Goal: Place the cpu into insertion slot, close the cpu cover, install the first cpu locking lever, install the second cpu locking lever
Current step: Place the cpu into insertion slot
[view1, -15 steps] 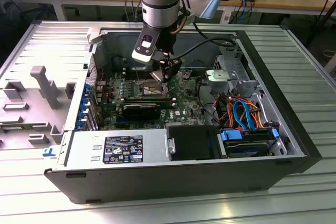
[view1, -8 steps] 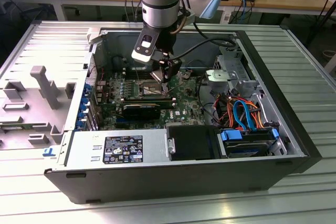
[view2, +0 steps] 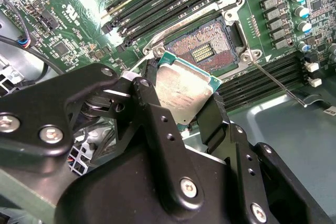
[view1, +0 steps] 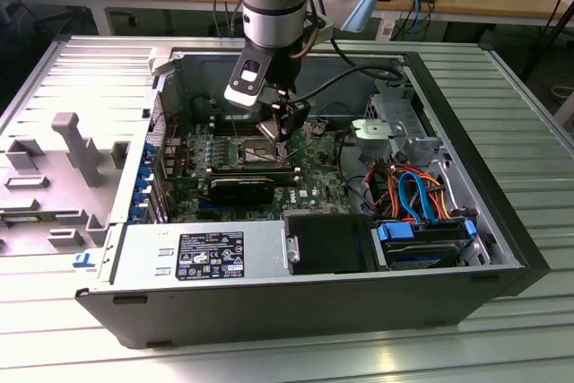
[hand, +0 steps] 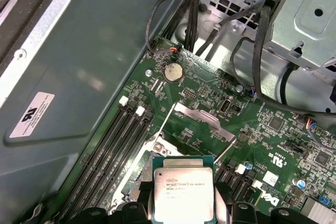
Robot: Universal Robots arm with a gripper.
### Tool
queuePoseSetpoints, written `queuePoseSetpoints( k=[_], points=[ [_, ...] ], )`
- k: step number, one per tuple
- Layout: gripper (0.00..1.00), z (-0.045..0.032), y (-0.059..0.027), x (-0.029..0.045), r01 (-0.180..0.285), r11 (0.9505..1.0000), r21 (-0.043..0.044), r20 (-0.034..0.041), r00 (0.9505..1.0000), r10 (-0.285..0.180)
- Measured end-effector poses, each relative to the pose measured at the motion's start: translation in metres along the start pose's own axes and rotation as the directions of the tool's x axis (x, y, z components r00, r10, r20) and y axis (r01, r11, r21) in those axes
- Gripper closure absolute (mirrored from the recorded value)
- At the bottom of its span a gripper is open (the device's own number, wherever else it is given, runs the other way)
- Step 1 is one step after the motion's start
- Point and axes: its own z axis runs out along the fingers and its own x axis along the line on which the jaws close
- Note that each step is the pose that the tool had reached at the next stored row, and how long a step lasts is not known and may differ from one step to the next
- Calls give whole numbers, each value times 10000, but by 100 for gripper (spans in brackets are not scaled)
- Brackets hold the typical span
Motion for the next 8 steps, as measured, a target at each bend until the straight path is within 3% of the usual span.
queuePoseSetpoints(
  k=[8],
  points=[
    [45, 3, 0, 0, -99, 10000, -2, 7, 10000, 99]
  ],
)
